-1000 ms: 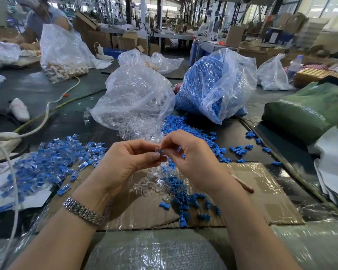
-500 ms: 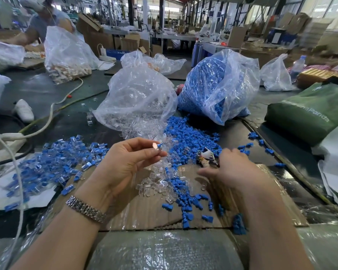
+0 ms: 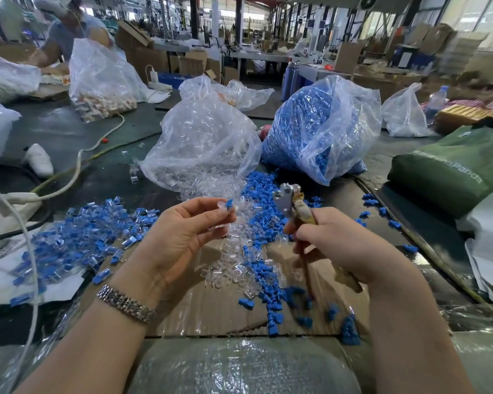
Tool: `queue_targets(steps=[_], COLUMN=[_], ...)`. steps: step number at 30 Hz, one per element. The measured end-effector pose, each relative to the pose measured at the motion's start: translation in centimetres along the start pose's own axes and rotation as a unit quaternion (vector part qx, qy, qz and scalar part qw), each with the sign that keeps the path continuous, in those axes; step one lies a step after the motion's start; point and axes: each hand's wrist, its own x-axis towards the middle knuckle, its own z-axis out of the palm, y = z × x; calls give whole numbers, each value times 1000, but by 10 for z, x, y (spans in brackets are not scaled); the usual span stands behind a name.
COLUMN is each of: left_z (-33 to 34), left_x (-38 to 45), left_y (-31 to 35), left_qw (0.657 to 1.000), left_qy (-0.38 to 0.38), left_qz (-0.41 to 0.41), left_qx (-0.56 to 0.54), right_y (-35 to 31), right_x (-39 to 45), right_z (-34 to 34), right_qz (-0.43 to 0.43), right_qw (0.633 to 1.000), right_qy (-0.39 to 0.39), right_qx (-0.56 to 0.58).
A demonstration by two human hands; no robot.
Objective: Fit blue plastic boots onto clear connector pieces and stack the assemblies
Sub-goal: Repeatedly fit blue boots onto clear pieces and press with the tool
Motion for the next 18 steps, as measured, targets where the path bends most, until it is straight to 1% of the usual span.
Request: queue_targets(steps=[1,2,3,6,9,18], left_z=[-1,-1,-1,0,5,6], left_x=[0,0,0,0,-1,-4], left_y=[1,2,2,4,5,8], left_qw=[1000,1000,1000,1000,1000,996], left_qy=[-2,-4,-6,-10,-7,5], left_qz=[1,2,2,10,19,28], left_qx=[5,8,7,6,17,89], right_y=[-6,-11,-14,-25,-33,-33], right_x=[-5,-9,-11,-15,-17,-21], right_z=[3,6,10,22,31,34], right_qz=[-8,-14,-18,-26,-40,-42], right_qw=[996,990,986,984,981,982], right_qy=[-53,-98,-128,-173,-189,-182], right_qx=[67,105,109,41,13,14])
